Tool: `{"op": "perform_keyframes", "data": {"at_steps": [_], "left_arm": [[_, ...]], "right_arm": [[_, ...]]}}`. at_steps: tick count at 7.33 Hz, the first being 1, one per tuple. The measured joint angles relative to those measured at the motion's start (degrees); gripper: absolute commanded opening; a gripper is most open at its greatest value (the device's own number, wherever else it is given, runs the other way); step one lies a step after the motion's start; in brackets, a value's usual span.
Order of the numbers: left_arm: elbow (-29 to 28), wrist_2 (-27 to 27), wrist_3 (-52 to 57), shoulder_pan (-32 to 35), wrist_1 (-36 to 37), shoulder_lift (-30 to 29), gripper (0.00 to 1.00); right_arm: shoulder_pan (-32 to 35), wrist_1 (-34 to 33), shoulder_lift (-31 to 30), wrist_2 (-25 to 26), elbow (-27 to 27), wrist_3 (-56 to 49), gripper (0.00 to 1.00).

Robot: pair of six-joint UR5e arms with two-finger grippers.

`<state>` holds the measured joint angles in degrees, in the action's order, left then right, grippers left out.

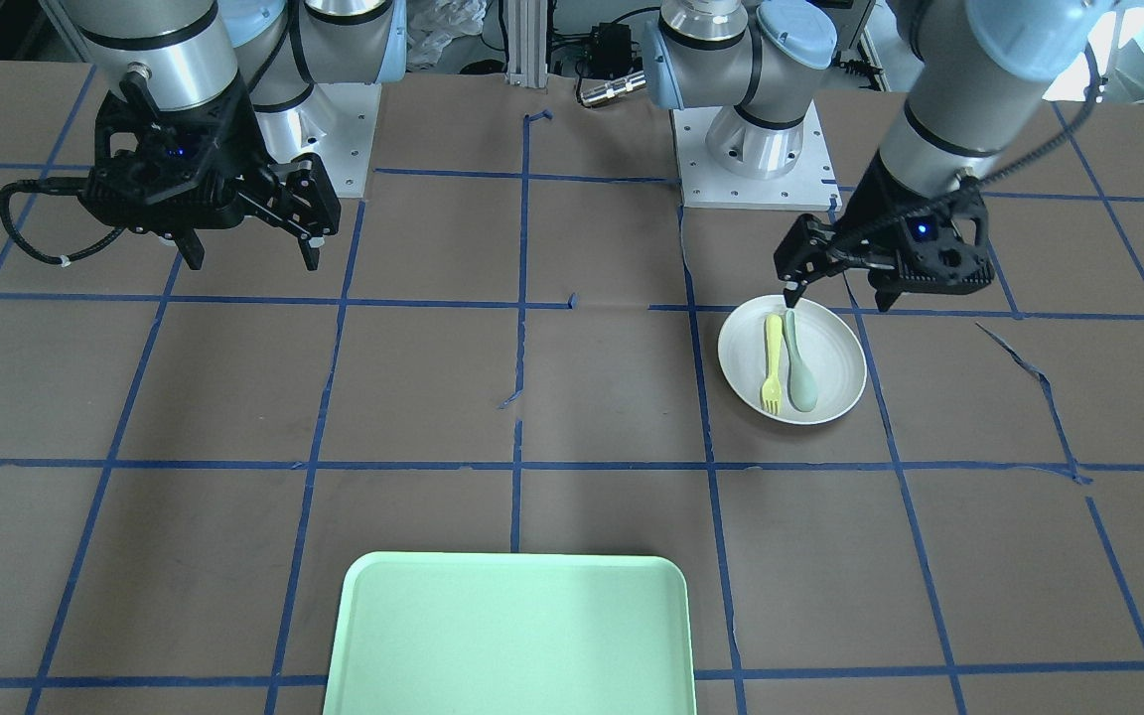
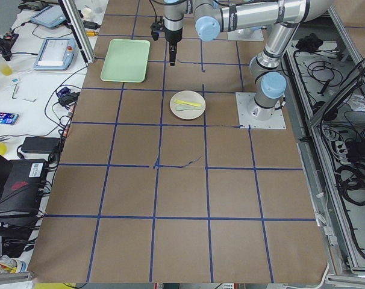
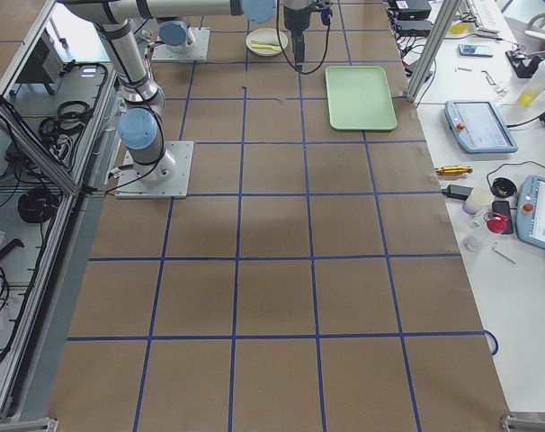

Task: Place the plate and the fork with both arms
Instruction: 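Lower the left gripper to the rim of the white plate and grasp it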

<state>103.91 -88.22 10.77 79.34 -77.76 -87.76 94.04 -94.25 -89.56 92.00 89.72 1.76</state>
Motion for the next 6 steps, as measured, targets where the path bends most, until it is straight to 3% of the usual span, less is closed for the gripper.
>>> {"op": "perform_keyframes", "data": {"at_steps": [2, 3, 4, 5, 6], "left_arm": [[9.7, 0.1, 9.4, -9.5, 8.7, -1.7, 0.96], [14.9, 0.2, 14.4, -14.8, 14.1, -2.9, 0.83], [18.7, 0.2, 17.7, -18.6, 17.9, -4.4, 0.76], [21.3, 0.1, 19.1, -20.4, 20.3, -6.0, 0.75], [23.4, 0.0, 19.7, -21.1, 23.4, -7.7, 0.65]], "right_arm": [[0.0, 0.0, 0.0, 0.0, 0.4, 0.0, 1.0], [0.0, 0.0, 0.1, 0.0, 0.5, 0.0, 1.0], [0.0, 0.0, 0.3, 0.0, 0.5, 0.0, 1.0], [0.0, 0.0, 0.4, 0.0, 0.5, 0.0, 1.0], [0.0, 0.0, 0.5, 0.0, 0.5, 0.0, 1.0]]}}
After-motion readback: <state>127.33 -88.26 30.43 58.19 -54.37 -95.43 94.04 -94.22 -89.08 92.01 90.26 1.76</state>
